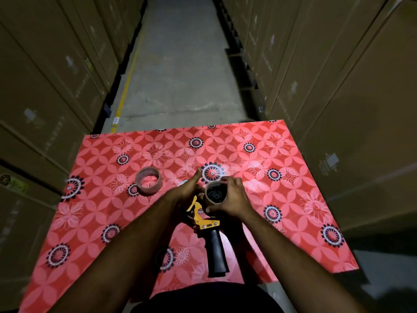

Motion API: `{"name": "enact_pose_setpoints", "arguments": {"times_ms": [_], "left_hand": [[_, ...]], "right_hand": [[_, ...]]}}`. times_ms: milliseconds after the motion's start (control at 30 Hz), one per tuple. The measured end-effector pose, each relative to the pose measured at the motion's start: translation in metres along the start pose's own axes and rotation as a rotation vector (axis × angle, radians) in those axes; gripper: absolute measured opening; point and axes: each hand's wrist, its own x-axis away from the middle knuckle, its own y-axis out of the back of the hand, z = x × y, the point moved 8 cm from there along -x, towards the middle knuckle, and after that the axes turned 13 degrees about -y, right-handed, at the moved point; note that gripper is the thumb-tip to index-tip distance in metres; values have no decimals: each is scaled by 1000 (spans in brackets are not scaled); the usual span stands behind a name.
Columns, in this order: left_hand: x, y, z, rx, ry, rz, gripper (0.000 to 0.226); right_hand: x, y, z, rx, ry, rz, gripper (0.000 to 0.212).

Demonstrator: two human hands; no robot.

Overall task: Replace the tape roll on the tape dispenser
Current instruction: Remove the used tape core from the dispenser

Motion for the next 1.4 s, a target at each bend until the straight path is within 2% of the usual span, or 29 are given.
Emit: {"name": "enact_pose_setpoints", "arguments": {"times_ms": [67, 133, 233, 333, 400, 467, 533, 600, 767, 867, 967, 1100, 1200, 1267, 1333, 1400], "left_hand": [[-2, 1, 2, 1, 17, -4, 118], [-2, 1, 4, -7, 35, -8, 126], [2, -1, 0, -4, 37, -61, 107], [1, 0, 0, 25, 7, -56, 112], [3, -2, 2, 15, 22, -50, 117], [4, -4, -3, -10, 12, -42, 112], [6, -6, -8, 5, 2, -56, 102], [5, -4, -9, 15, -3, -85, 99], [6, -10, -6, 37, -15, -57, 97], [2, -8, 0, 45, 11, -54, 111], [4, -4, -4, 74, 3, -101, 95], [-1, -5, -3, 39, -20, -100, 96], [-5, -7, 1, 45, -11, -92, 100], [-1, -11, -3, 55, -18, -81, 103], [-2, -9, 0, 78, -1, -96, 107], [1, -9, 0, 66, 11, -108, 101]], "right_hand": [[-1, 2, -3, -18, 11, -48, 103], [1, 5, -4, -65, 58, -22, 98], [0, 11, -4, -103, 126, -2, 109], [-3, 4, 0, -32, 130, 30, 114], [-2, 0, -3, -6, 41, 27, 120], [-4, -1, -7, -2, -7, -3, 115], [-4, -1, -8, 4, 14, -8, 102], [-5, 0, -7, -15, 45, 31, 98], [-4, 0, -1, 18, 120, 113, 117], [-1, -3, -1, 60, 5, 53, 126], [4, -4, 0, 60, -26, -34, 115], [0, 0, -6, -9, 54, 23, 98], [-1, 1, -7, -6, 114, 90, 107], [-1, -3, -4, 32, 90, 90, 115], [2, -5, -6, 22, -9, 40, 119], [3, -4, -8, 12, -54, -43, 114]]}}
